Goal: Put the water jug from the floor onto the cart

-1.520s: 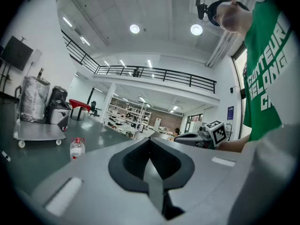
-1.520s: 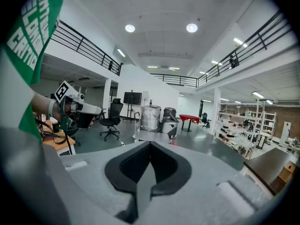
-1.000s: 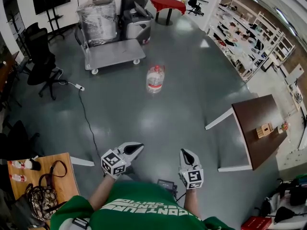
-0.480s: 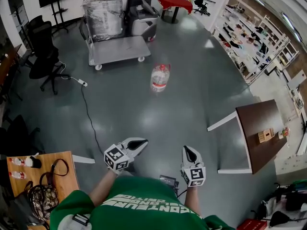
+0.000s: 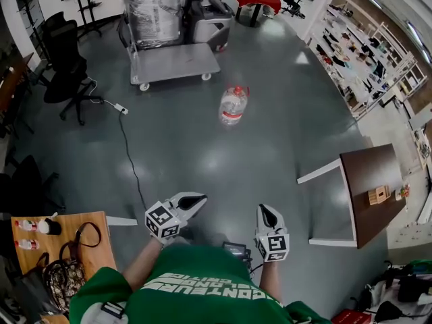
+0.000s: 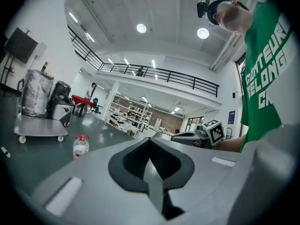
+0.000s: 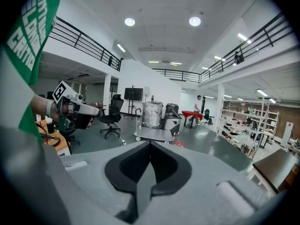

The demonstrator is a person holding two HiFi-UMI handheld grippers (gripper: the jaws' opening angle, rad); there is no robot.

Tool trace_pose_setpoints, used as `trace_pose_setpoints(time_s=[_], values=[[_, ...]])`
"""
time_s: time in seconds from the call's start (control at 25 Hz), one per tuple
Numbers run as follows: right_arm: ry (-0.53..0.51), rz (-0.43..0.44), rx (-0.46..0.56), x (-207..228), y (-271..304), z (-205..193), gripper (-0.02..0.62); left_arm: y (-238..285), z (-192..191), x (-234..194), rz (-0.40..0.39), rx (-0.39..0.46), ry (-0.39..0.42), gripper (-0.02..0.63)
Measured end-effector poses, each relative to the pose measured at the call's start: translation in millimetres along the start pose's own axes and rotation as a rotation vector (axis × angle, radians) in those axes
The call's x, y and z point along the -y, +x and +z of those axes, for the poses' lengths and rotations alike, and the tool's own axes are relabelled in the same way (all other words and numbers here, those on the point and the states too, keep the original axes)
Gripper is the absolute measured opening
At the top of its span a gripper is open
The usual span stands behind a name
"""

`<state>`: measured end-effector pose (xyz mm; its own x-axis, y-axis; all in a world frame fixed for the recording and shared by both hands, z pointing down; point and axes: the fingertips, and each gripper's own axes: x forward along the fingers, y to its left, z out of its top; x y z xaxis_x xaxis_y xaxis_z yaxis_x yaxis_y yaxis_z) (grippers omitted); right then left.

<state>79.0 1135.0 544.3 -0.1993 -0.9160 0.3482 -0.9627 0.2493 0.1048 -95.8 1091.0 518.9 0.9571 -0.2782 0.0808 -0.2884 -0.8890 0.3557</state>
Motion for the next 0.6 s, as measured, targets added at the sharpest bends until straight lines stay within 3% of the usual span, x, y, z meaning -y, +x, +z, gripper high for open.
trace_pose_setpoints(time_s=[0.24, 0.6], values=[[-0.002, 0.028, -0.011, 12, 29, 5, -0.008, 9, 7, -19, 0.027, 0.005, 0.003, 0.009], [-0.032, 0.091, 0.040, 66, 100, 36, -0.006, 57, 37, -61, 0.095, 0.020, 0.020, 0.009]])
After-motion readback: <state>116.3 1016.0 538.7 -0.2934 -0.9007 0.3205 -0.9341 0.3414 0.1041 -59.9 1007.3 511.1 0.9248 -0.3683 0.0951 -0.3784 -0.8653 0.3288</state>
